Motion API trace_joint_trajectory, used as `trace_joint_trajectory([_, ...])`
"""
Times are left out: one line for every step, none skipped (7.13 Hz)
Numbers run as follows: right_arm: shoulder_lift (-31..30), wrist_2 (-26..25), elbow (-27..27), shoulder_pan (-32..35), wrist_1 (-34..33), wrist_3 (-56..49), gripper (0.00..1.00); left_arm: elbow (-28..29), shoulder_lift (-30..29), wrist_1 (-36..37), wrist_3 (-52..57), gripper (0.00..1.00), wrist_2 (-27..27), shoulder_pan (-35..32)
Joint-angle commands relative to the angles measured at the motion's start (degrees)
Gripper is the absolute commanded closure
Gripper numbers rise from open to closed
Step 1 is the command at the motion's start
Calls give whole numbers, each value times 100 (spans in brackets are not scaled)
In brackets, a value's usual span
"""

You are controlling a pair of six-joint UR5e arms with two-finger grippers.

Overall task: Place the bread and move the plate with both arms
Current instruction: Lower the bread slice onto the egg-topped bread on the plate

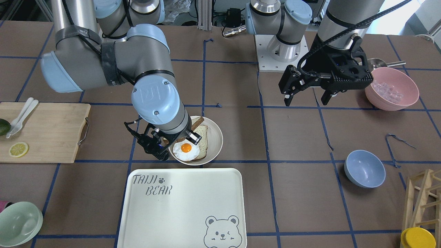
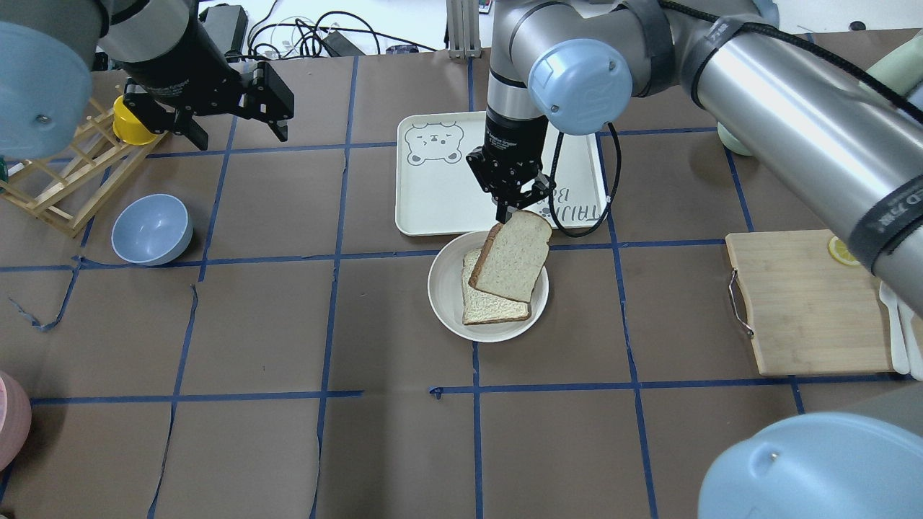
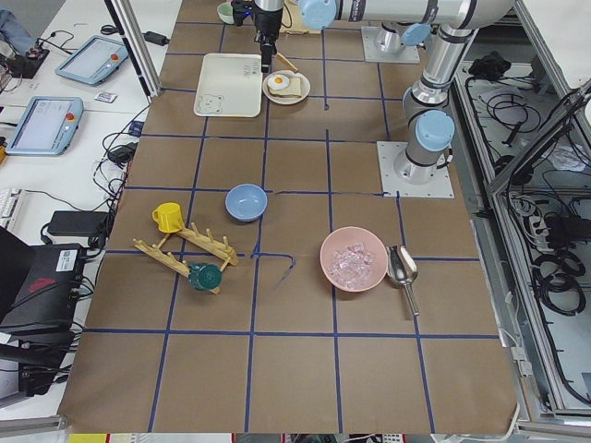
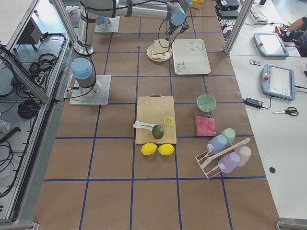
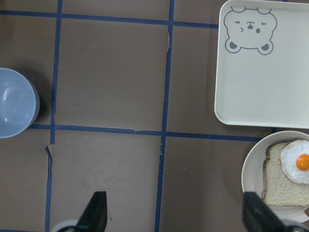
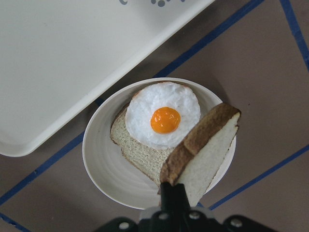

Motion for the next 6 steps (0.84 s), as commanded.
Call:
trace_joint_trajectory([142, -13, 24, 67, -139, -50, 100, 0, 2, 0, 2, 0, 0, 5])
trace_joint_trajectory([195, -57, 59, 101, -122, -130, 100, 0, 2, 0, 2, 0, 0, -4])
trace_joint_trajectory([195, -57, 68, 128, -95, -148, 100, 0, 2, 0, 2, 0, 0, 5])
trace_joint_trajectory([222, -57, 68, 128, -139, -157, 100, 0, 2, 0, 2, 0, 0, -4])
trace_joint_trajectory([283, -57, 68, 128, -139, -296, 100, 0, 2, 0, 2, 0, 0, 5])
trace_joint_trajectory([318, -57, 68, 128, -226, -315, 100, 0, 2, 0, 2, 0, 0, 5])
